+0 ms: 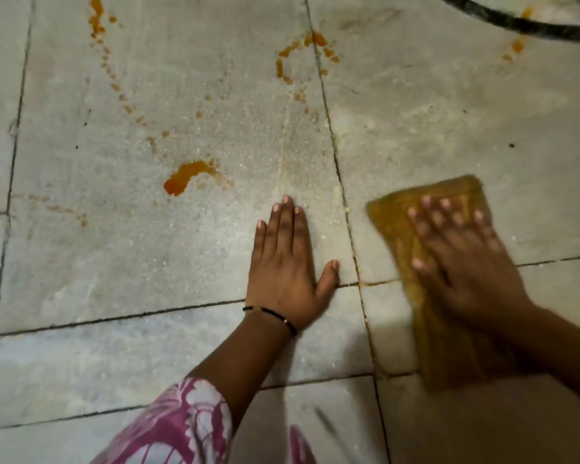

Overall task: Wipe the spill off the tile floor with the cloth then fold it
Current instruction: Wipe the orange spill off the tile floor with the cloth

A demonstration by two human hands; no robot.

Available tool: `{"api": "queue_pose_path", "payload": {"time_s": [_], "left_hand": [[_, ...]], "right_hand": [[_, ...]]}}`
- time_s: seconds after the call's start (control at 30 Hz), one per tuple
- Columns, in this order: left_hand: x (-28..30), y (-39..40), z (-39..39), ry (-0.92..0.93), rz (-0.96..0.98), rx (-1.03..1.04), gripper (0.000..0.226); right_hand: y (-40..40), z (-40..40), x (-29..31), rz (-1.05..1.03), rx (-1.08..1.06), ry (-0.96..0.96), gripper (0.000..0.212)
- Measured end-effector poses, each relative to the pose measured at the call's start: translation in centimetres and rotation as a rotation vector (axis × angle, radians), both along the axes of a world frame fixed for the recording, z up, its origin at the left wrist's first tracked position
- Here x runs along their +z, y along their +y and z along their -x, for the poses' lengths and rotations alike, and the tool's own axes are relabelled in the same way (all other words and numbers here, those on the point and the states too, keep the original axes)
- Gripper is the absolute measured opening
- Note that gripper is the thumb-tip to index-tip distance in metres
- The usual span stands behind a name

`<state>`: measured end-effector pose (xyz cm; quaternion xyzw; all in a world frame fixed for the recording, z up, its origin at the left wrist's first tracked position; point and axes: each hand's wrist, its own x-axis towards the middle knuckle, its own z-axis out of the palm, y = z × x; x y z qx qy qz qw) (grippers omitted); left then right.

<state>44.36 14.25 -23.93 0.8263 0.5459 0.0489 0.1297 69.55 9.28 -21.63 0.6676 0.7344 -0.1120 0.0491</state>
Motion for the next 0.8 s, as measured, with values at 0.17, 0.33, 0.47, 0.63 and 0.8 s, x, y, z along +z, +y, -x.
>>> {"api": "queue_pose_path", "payload": {"time_s": [0.17,0.33,0.47,0.63,0.8], "left_hand": [[0.3,0.1,-0.1,0.009,0.008,-0.010,0.084],[0.7,0.4,0.2,0.011,0.051,-0.029,0.084],[2.4,1.2,2.6,0.060,0.095,-0.094,0.084],[5.9,3.9,14.1,0.325,-0.077,-0.533,0.081],[10.7,5.7,25.0,0.538,-0.131,-0.724,0.079]], "right_hand": [[8.9,-0.2,-0.3,-0.088,-0.362,-0.030,0.073],[12.1,5.9,-0.2,-0.092,-0.176,0.047,0.065],[11.3,9.3,-0.4,-0.084,-0.001,0.032,0.068],[8.5,14.5,0.3,-0.008,0.292,0.069,0.068],[8.1,19.3,2.1,0.188,0.683,0.009,0.067]]}}
